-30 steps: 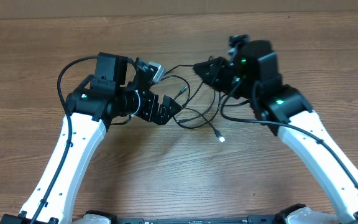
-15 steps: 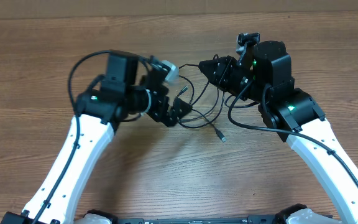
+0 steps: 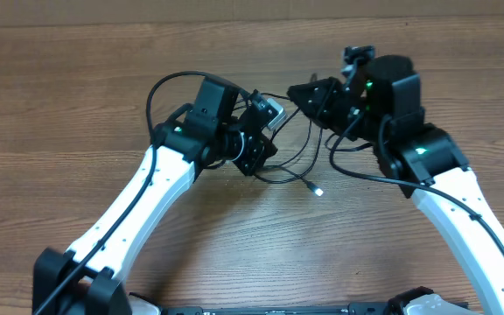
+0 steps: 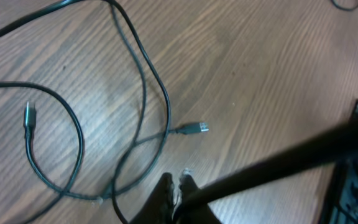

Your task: Untangle cables

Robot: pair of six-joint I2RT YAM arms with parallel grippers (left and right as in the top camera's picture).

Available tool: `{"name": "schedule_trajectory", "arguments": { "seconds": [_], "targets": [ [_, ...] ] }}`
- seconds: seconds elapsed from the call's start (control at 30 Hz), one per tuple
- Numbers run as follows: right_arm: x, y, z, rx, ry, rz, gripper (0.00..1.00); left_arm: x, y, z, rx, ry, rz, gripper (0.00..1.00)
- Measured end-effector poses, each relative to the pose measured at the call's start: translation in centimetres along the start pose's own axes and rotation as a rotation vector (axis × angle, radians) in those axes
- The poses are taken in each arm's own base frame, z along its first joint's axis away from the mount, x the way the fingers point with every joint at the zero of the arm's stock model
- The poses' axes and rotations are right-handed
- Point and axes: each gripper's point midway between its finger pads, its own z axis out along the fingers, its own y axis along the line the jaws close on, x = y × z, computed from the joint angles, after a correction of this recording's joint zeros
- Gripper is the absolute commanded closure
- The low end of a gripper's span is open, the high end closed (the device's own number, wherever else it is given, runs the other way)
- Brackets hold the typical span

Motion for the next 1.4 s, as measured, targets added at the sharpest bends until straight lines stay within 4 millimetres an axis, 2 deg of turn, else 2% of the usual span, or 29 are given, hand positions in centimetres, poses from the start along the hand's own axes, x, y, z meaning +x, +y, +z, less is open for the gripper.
{"name": "schedule_trajectory", "arguments": {
  "seconds": [0.07, 0.2, 0.33, 0.47, 0.63, 0.73, 0.93, 0.97, 1.1, 1.17, 1.27, 1.4],
  "targets": [
    [-0.1, -0.2, -0.8, 0.019, 0.001, 0.006, 0.96, -0.5, 0.6, 0.5, -0.013, -0.016, -0.014, 0.96],
    [0.9, -1.5, -2.5, 0.093, 0.028, 0.017, 0.96, -1.0, 2.6, -0.1, -0.085, -0.042, -0.097, 0.96],
    [3.1, -4.9, -4.2, 0.264, 0.085, 0.062, 0.96, -1.9, 5.5, -2.2, -0.146, -0.095, -0.226, 0.96],
    [4.6, -7.2, -5.1, 0.372, 0.135, 0.075, 0.96, -4.2, 5.7, -5.0, -0.118, -0.190, -0.290, 0.96],
    [6.7, -6.7, -5.2, 0.358, 0.233, -0.026, 0.96, -7.8, 5.3, -8.1, -0.043, -0.323, -0.292, 0.96],
    [8.3, -6.2, -5.3, 0.332, 0.306, -0.106, 0.96, -9.8, 6.2, -9.9, -0.044, -0.412, -0.326, 0.96],
    [10.4, -5.2, -4.9, 0.277, 0.393, -0.290, 0.92, -11.0, 6.7, -10.9, -0.023, -0.472, -0.426, 0.95],
    [10.5, -5.2, -4.9, 0.278, 0.395, -0.308, 0.85, -11.1, 6.7, -10.9, -0.018, -0.474, -0.438, 0.96],
    [9.8, -6.0, -5.0, 0.327, 0.367, -0.346, 0.36, -11.6, 5.6, -11.1, 0.048, -0.482, -0.416, 0.96],
    [9.1, -6.6, -5.0, 0.368, 0.336, -0.368, 0.20, -12.2, 4.5, -11.3, 0.098, -0.494, -0.346, 0.96],
    [7.1, -7.8, -5.2, 0.467, 0.245, -0.411, 0.12, -12.5, 3.4, -11.5, 0.149, -0.497, -0.277, 0.96],
    [2.9, -8.6, -5.0, 0.576, 0.056, -0.494, 0.05, -13.0, 2.7, -11.9, 0.181, -0.518, -0.224, 0.96]
  ]
}}
